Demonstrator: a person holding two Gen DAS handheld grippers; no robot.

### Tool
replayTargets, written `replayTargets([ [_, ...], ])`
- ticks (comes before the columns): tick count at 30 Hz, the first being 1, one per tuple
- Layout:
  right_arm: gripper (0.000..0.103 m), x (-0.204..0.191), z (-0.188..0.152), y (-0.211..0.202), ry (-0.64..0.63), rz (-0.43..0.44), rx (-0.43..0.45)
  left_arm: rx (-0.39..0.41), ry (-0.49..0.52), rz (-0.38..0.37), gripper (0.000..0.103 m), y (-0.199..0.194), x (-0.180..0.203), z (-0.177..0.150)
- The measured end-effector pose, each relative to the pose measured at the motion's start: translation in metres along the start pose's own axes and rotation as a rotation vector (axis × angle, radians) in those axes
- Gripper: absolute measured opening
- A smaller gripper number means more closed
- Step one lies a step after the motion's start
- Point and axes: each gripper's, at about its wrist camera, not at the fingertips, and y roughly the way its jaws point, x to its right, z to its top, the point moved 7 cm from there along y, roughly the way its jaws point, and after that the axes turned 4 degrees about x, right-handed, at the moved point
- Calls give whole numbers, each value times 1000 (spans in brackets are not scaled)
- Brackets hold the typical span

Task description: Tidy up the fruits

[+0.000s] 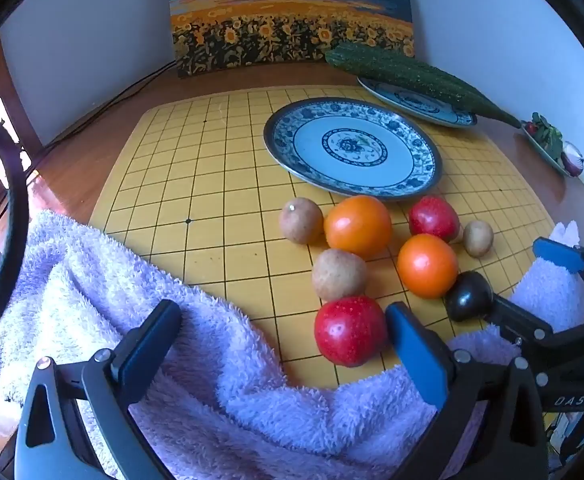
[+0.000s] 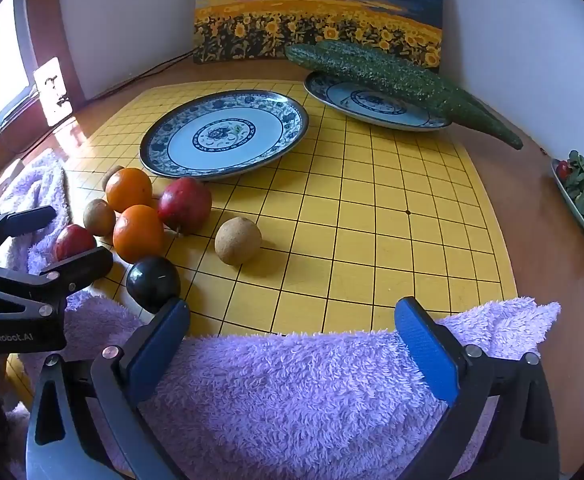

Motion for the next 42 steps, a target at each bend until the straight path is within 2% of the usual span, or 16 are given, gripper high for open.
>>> replayTargets([
  [42, 103, 1, 1, 2, 13, -16, -11, -12, 27, -7, 103, 6, 3, -5],
])
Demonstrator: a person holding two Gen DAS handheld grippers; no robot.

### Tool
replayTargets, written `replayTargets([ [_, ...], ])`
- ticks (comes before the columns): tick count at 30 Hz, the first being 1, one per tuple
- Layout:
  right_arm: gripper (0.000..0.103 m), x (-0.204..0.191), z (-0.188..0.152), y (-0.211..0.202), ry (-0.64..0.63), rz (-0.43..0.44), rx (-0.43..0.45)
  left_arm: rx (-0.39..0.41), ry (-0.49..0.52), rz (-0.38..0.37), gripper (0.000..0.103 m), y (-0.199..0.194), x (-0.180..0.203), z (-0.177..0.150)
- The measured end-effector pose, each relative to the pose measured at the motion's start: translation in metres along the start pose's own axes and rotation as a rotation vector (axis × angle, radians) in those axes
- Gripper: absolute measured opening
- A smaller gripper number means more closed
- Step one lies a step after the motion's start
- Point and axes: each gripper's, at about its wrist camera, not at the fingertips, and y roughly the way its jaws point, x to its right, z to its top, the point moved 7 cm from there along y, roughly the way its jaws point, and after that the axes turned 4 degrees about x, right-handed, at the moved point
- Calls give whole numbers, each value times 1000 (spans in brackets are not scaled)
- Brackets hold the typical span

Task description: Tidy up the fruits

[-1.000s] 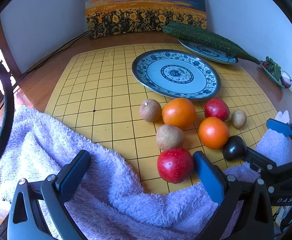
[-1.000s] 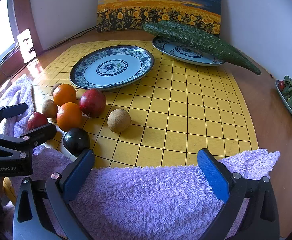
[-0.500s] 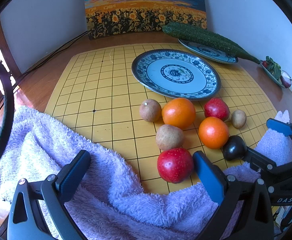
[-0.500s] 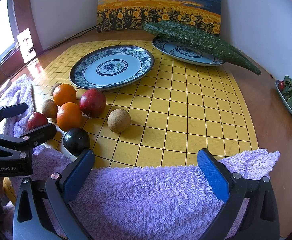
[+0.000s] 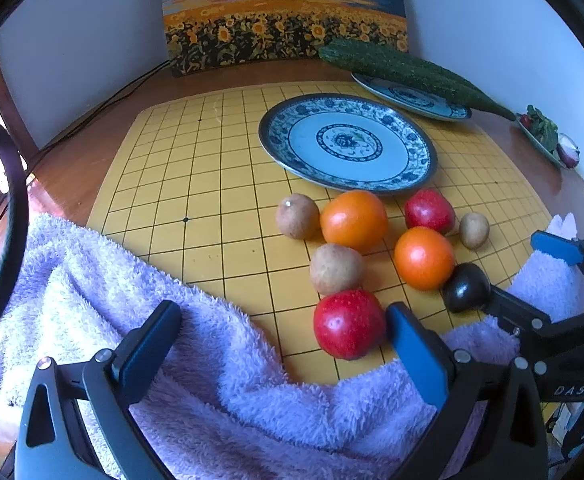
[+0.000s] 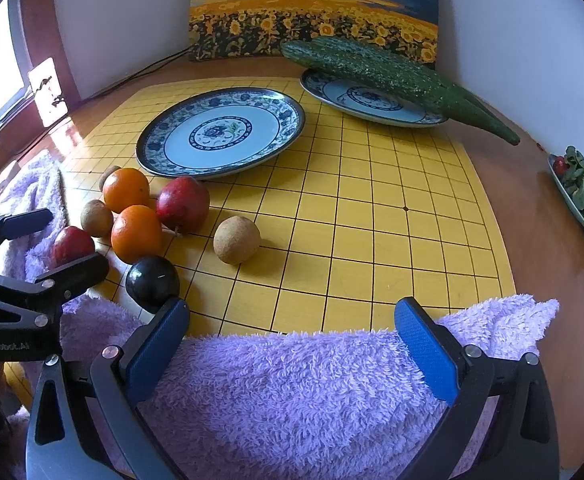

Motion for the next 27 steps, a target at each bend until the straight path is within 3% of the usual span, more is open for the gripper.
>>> replayTargets([
  [7, 102, -1, -2, -2, 2, -2, -2, -3, 11, -3, 101, -5, 1, -5],
  [12, 93, -4, -5, -6, -4, 8, 0, 4, 8, -3, 96, -12, 0, -8],
  [27, 63, -13, 6, -8, -29, 94, 3, 15, -23, -58, 63, -23, 1, -3],
])
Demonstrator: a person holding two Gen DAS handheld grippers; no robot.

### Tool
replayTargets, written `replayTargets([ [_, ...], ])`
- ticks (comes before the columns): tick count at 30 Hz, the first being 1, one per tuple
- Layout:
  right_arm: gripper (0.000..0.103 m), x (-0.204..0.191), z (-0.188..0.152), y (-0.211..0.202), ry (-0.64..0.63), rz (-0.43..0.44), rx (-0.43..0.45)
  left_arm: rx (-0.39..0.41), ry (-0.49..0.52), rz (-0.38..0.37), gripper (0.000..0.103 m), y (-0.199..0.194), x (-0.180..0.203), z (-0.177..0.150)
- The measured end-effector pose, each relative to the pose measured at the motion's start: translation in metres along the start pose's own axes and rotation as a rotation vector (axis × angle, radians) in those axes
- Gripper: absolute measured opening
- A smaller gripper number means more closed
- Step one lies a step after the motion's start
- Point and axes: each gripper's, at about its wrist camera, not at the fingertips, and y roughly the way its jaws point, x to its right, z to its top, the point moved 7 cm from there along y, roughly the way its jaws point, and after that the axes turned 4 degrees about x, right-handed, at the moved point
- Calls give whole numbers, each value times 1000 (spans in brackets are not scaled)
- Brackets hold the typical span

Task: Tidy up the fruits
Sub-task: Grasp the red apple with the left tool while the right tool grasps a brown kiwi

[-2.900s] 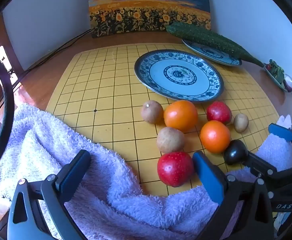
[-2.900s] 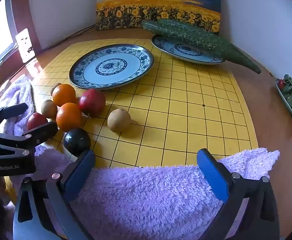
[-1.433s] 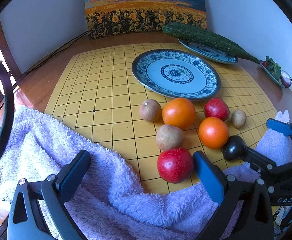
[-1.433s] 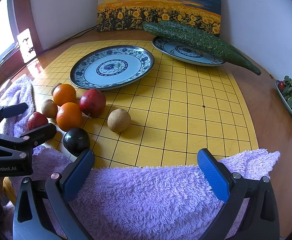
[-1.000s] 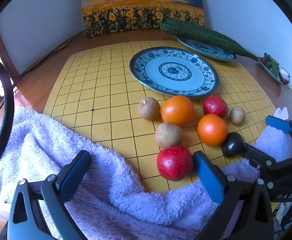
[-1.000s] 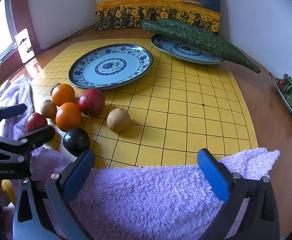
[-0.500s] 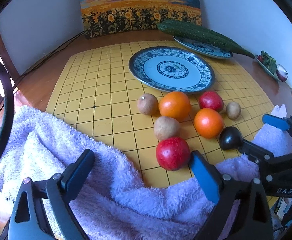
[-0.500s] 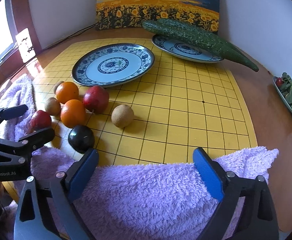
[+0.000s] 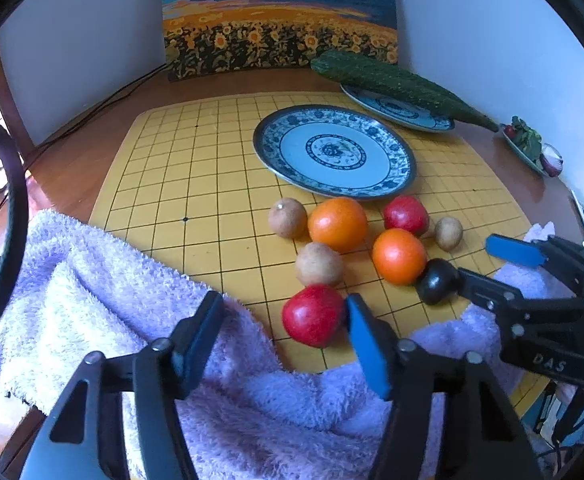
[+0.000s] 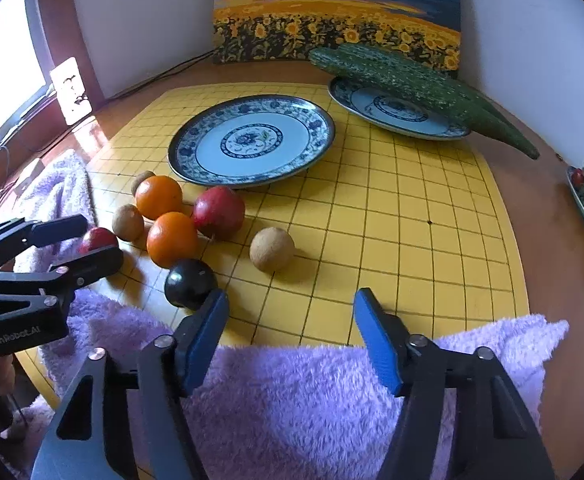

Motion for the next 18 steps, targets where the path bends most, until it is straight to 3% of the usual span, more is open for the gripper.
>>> replayTargets([
  [10, 45, -2, 14, 9, -8, 32, 6, -9, -11, -22, 33, 3, 1, 3],
  [16, 40, -3, 20, 13, -1, 46, 20, -14, -19, -29, 32, 3, 0, 4],
  [18, 29, -4, 20, 13, -5, 50, 22, -15, -22, -32, 32, 3, 0, 4],
])
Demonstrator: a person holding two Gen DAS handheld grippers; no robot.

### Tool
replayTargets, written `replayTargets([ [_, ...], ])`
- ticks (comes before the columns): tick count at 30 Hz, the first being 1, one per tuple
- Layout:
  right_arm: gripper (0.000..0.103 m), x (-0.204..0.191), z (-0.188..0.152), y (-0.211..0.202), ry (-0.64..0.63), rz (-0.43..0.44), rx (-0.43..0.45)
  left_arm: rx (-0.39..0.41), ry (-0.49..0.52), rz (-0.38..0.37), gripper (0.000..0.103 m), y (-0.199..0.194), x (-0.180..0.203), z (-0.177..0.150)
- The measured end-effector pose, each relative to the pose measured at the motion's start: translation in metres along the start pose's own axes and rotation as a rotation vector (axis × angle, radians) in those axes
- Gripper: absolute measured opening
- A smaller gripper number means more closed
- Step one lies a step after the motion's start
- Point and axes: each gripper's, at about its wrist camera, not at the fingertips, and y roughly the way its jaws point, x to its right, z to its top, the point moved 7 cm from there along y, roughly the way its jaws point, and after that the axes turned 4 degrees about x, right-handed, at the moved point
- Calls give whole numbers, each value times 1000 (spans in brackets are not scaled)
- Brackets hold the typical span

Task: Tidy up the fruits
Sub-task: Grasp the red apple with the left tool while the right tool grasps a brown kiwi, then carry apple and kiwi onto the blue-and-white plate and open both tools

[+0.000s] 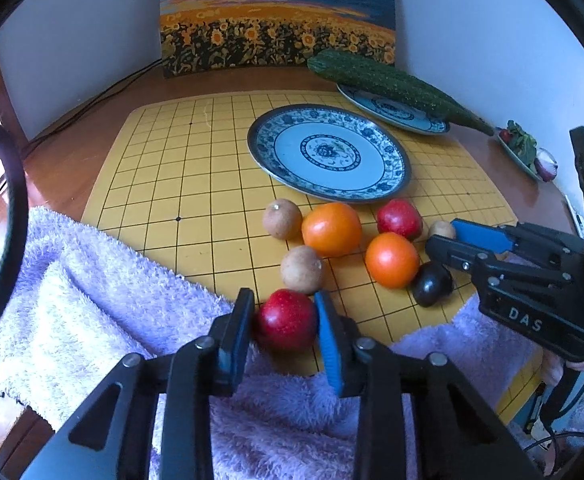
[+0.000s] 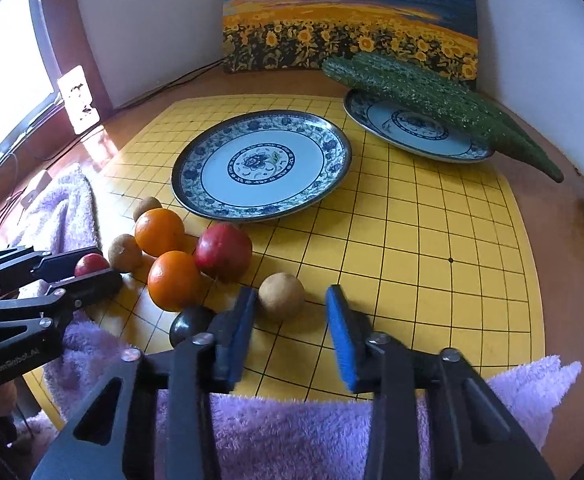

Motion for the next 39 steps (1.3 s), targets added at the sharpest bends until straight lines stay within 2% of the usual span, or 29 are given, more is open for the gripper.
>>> replayTargets([
  [1, 26, 0, 0, 0, 1, 6, -1, 0, 0, -1, 32, 0, 0, 0],
  [9, 25, 2, 3, -7, 20, 21, 10, 9, -8, -10, 32, -8, 2, 8],
  [18, 25, 0, 20, -16, 15, 35, 31, 49, -3, -13, 32, -16, -1, 41],
  [30, 26, -3, 51, -12, -6, 46, 38, 58, 1, -33, 32, 1, 2, 84],
  [39, 25, -2, 76, 3, -14, 56, 40, 61, 4, -14, 32, 21, 2, 111],
])
